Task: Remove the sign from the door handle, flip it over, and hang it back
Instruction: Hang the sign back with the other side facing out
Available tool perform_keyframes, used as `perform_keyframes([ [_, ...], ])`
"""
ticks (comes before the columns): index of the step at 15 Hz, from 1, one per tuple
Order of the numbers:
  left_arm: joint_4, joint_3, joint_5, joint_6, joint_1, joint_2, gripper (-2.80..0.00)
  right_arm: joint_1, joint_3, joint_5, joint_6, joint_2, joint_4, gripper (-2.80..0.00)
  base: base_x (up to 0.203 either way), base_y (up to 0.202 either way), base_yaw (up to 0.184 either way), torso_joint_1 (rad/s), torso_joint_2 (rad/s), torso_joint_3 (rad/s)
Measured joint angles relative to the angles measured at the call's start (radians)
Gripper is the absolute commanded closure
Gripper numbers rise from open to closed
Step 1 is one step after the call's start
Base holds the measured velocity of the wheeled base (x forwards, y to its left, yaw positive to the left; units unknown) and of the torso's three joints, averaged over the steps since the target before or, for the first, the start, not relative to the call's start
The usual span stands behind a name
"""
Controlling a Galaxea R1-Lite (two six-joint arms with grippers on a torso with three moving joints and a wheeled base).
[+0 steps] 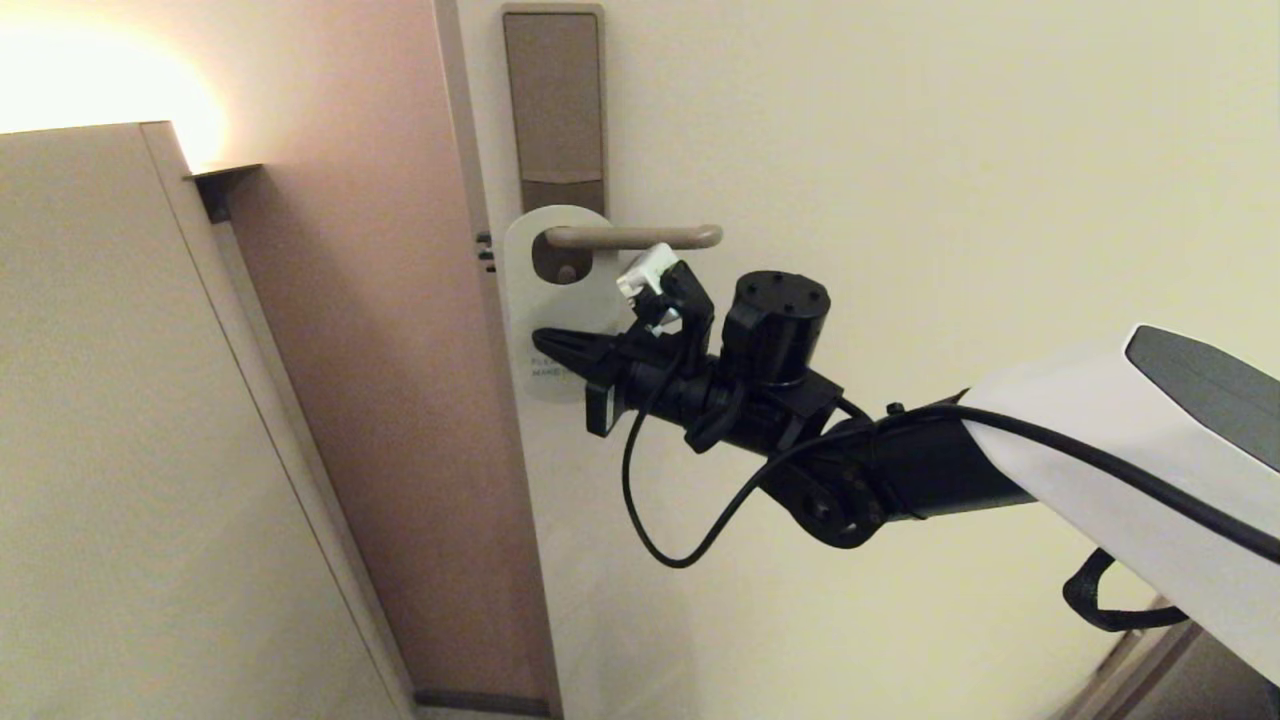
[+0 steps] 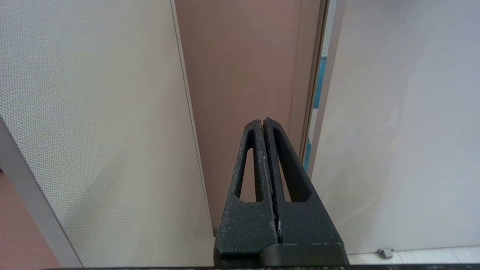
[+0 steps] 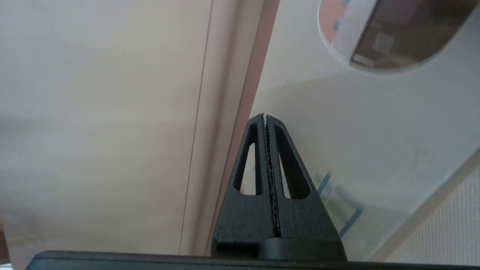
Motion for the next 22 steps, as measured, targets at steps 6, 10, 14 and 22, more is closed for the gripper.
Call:
perform_keyframes([
  [6, 0.000, 0.000, 0.000, 0.000, 0.000, 0.000, 0.00, -0.001, 0.055, -0.084, -0.004, 0.007, -0.047, 0.00, 0.000, 0.000, 0.000, 0.000, 0.00, 0.000],
  [10, 0.000, 0.000, 0.000, 0.000, 0.001, 0.000, 0.00, -0.001, 0.062, -0.136, -0.010, 0.027, -0.112, 0.00, 0.000, 0.000, 0.000, 0.000, 0.00, 0.000],
  [14, 0.000, 0.000, 0.000, 0.000, 0.000, 0.000, 0.00, -0.001, 0.062, -0.175, -0.016, 0.043, -0.136, 0.00, 0.000, 0.000, 0.000, 0.000, 0.00, 0.000],
  [22, 0.000, 0.000, 0.000, 0.000, 0.000, 0.000, 0.00, -0.001, 0.068, -0.195, -0.034, 0.040, -0.138, 0.00, 0.000, 0.000, 0.000, 0.000, 0.00, 0.000],
])
